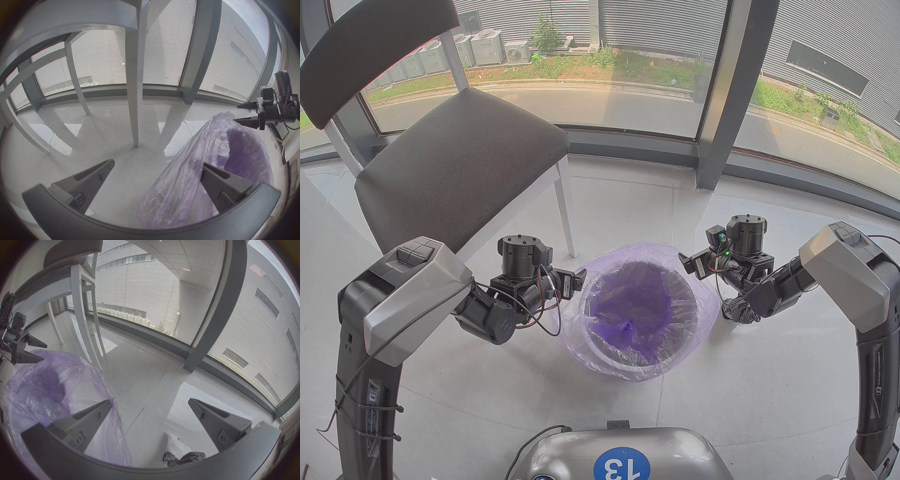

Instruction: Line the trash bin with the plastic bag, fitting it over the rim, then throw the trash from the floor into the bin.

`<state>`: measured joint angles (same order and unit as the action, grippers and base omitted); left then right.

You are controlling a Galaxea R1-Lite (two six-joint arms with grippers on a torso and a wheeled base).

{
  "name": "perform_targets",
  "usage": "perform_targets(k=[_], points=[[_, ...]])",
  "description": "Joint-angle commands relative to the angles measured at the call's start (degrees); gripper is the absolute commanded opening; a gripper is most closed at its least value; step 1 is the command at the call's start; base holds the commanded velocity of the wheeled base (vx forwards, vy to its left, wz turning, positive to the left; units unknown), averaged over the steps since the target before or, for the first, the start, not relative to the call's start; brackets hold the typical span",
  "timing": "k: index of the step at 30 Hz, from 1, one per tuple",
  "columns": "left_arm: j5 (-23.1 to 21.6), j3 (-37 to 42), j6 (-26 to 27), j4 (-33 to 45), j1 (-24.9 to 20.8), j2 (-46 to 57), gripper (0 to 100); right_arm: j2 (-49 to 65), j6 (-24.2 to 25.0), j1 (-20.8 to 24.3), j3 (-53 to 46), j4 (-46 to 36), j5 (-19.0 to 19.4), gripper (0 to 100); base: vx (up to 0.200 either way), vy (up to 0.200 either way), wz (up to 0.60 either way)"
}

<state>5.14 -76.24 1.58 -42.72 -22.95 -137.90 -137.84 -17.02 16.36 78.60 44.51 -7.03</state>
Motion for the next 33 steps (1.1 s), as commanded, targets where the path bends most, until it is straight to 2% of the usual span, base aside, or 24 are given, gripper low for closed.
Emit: perform_targets(k=[1, 19, 22, 28, 33], points=[[0.0, 0.2, 0.0, 0.5, 0.2, -0.3, 100, -0.6, 0.0, -0.6, 0.1, -0.2, 0.0, 100, 0.000, 0.000, 0.00], [1.0, 3.3, 0.6, 2.4, 0.2, -0.5, 100, -3.0, 1.4, -1.9, 0.3, -0.1, 0.2, 100, 0.000, 0.000, 0.00], [1.0, 3.3, 1.0, 2.5, 0.3, 1.4, 100, -0.6, 3.8, -1.6, 0.1, -0.1, 0.2, 100, 0.000, 0.000, 0.00], [0.7, 5.1, 0.3, 2.4, 0.6, 6.9, 100, 6.5, 4.7, -1.2, -1.3, -4.3, 1.4, 100, 0.000, 0.000, 0.00], [0.0, 12.3, -0.1, 1.1, 0.7, 11.2, 100, 11.0, 4.7, -1.1, -5.7, -4.6, 1.4, 100, 0.000, 0.000, 0.00]])
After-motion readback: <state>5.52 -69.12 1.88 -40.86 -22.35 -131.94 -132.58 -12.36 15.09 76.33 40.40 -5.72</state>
